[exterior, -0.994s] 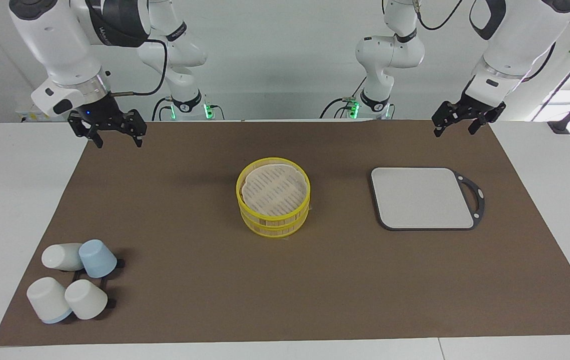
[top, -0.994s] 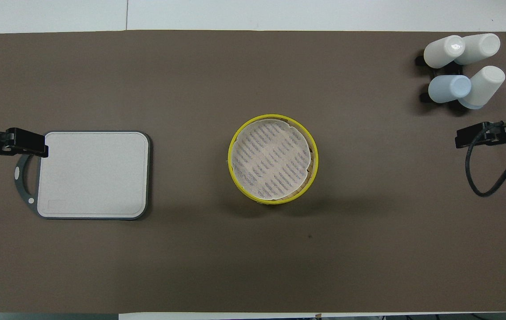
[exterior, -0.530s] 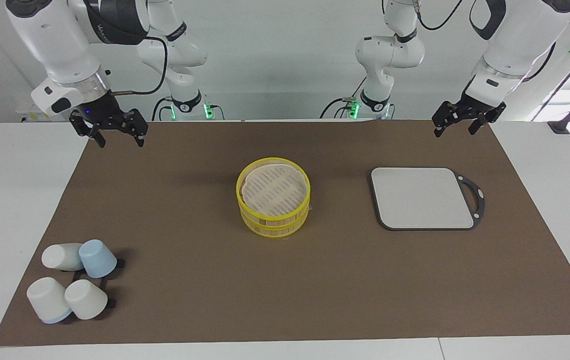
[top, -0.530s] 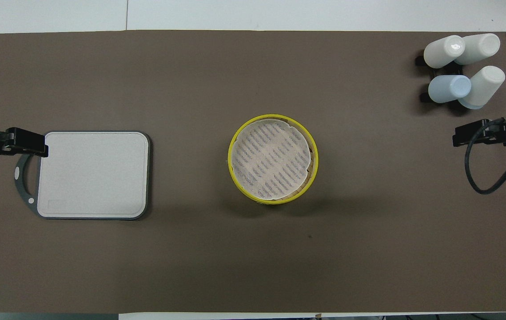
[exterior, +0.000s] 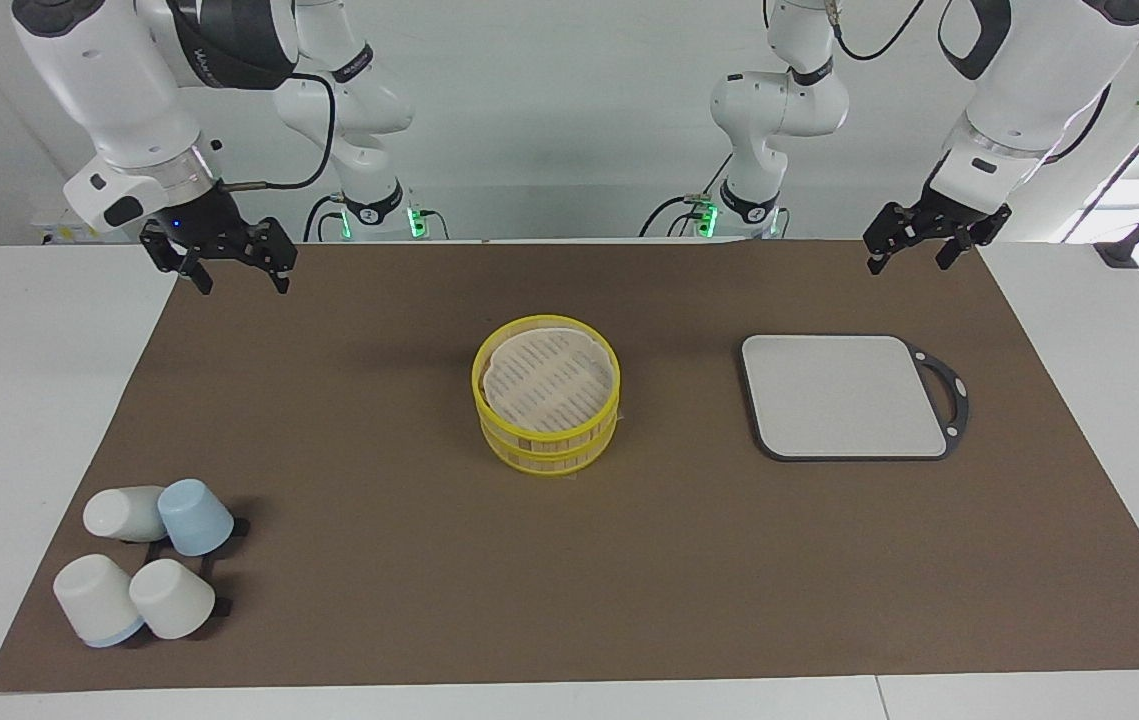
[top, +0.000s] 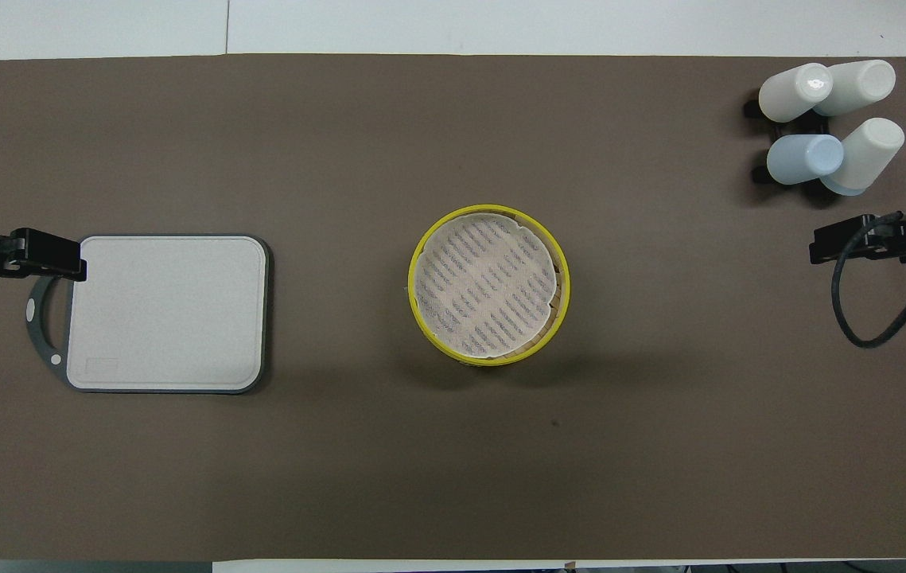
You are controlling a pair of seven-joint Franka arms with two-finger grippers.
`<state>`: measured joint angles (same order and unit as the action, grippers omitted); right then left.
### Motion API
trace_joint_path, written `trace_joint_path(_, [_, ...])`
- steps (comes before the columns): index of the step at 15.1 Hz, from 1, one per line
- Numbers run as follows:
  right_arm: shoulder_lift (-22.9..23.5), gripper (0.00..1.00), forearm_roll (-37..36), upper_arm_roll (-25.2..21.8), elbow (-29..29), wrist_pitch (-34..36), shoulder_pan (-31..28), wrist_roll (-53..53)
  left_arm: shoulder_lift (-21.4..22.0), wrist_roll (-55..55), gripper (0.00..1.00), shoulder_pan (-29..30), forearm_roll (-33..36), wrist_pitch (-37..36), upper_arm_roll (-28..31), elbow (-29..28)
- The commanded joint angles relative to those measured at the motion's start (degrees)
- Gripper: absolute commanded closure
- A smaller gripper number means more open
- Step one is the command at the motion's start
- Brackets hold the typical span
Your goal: Place bun in steamer
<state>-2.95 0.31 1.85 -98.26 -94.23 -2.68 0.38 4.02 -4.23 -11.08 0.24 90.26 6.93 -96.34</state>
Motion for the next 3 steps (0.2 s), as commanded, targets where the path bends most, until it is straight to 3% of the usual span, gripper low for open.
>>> trace_joint_path(1, [0.1,0.00,0.8,0.5,0.1,0.8,-0.7,0.7,0.6,-0.1,0.00,-0.9,0.9,0.4,0.5,-0.2])
trace_joint_path(3, [0.0,0.00,0.7,0.5,0.1,0.8,-0.7,0.7,0.5,-0.1,0.00,-0.9,0.9,0.5,0.5,-0.2])
